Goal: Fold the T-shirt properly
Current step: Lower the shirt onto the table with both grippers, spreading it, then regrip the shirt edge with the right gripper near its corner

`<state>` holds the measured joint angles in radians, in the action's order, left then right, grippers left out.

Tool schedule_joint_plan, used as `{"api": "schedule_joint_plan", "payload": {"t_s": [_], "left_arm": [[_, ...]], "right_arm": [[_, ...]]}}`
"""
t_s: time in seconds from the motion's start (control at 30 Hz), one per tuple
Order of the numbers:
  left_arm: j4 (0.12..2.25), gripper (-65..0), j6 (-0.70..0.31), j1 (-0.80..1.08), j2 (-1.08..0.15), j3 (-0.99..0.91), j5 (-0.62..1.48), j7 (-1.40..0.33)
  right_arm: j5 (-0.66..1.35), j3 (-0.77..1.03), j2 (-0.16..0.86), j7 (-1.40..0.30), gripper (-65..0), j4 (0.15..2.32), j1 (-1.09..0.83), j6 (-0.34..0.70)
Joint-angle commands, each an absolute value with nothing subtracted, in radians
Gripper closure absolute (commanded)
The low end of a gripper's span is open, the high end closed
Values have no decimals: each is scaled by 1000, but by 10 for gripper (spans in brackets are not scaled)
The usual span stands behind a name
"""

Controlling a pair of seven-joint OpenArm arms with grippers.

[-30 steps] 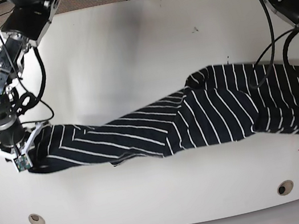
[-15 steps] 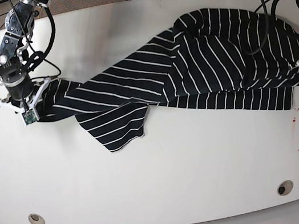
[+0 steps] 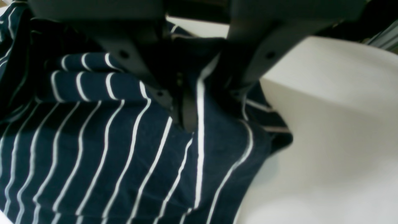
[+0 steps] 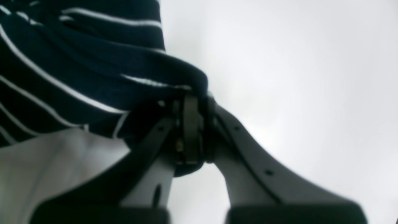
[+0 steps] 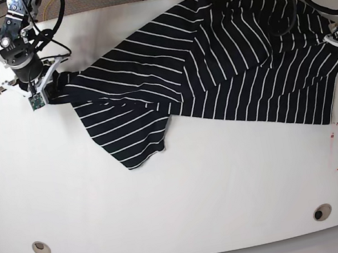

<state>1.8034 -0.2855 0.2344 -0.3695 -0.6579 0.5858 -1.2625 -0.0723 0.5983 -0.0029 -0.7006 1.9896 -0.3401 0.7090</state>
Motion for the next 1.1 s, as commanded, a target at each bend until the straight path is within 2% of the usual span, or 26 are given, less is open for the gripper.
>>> {"api": "schedule_joint_plan", "payload": {"t_s": [0.0, 0.27, 0.37, 0.5, 0.6, 0.67, 0.73, 0.83, 1.07], "left_arm": [[1817, 0, -285, 239, -390, -665, 591, -1241], [1816, -7, -285, 245, -392, -659, 590, -1241], [1816, -93, -285, 242, -392, -657, 590, -1241], [1816, -313, -285, 240, -392, -654, 590, -1242], [1816, -446, -285, 239, -392, -654, 590, -1242], [1819, -517, -285, 234, -392, -654, 591, -1242], [1822, -531, -285, 217, -392, -654, 595, -1248], [1824, -531, -285, 193, -392, -661, 598, -1270], [1856, -531, -285, 124, -392, -685, 598, -1296]], "right_arm": [[-62, 602, 5, -676, -2, 2009, -355, 698], [-62, 599, 4, -677, -2, 2005, -378, 698], [-62, 598, 4, -679, -2, 2005, -378, 698], [-62, 596, 4, -680, -24, 2005, -378, 698], [-62, 596, 4, -680, -114, 2005, -378, 698], [-62, 596, 4, -680, -203, 2006, -378, 698], [-62, 596, 4, -680, -287, 2009, -383, 698], [-56, 595, -8, -680, -365, 2011, -395, 698], [42, 596, -24, -680, -385, 2012, -418, 698]]}}
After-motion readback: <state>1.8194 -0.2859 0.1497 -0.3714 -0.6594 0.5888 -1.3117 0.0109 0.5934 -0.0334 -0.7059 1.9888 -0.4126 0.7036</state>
